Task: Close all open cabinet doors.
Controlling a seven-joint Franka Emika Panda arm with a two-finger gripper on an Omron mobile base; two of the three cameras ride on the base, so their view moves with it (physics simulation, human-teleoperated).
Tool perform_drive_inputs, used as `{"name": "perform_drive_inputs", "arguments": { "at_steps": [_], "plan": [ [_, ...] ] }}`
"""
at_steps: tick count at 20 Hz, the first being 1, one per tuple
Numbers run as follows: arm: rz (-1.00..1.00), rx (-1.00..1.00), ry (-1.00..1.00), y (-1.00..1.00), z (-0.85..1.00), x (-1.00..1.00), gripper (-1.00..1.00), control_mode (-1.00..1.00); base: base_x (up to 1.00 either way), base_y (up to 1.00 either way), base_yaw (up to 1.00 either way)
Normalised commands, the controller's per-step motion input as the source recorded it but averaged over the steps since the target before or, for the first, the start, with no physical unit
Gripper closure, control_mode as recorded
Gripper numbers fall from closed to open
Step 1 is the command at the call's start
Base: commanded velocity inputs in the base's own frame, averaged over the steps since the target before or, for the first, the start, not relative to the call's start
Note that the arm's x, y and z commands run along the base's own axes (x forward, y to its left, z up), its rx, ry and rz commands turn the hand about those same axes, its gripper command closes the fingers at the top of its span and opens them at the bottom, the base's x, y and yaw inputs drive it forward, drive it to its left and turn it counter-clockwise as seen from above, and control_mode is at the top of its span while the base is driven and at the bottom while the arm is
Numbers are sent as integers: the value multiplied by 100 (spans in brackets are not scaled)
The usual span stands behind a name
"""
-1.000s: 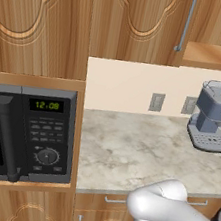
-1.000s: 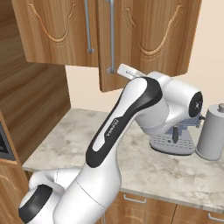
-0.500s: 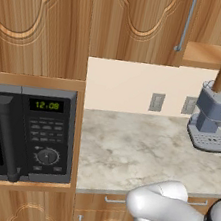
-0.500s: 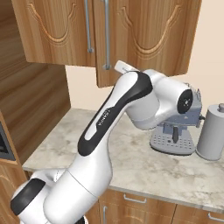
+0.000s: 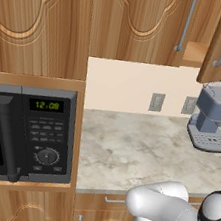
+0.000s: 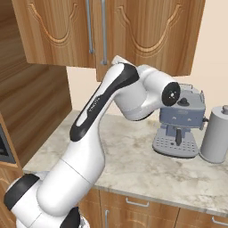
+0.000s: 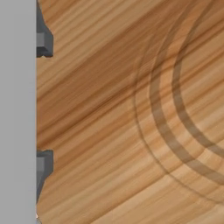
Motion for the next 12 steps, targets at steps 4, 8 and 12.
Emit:
{"name": "perform_drive_inputs", "arguments": {
  "at_steps": [4, 8, 12],
  "plan": [
    [-9, -2, 0, 26, 6, 60, -100, -100, 0, 0, 0],
    [-9, -1, 0, 25, 4, 59, -100, -100, 0, 0, 0],
    [-9, 0, 0, 19, 1, 52, -100, -100, 0, 0, 0]
  ]
}}
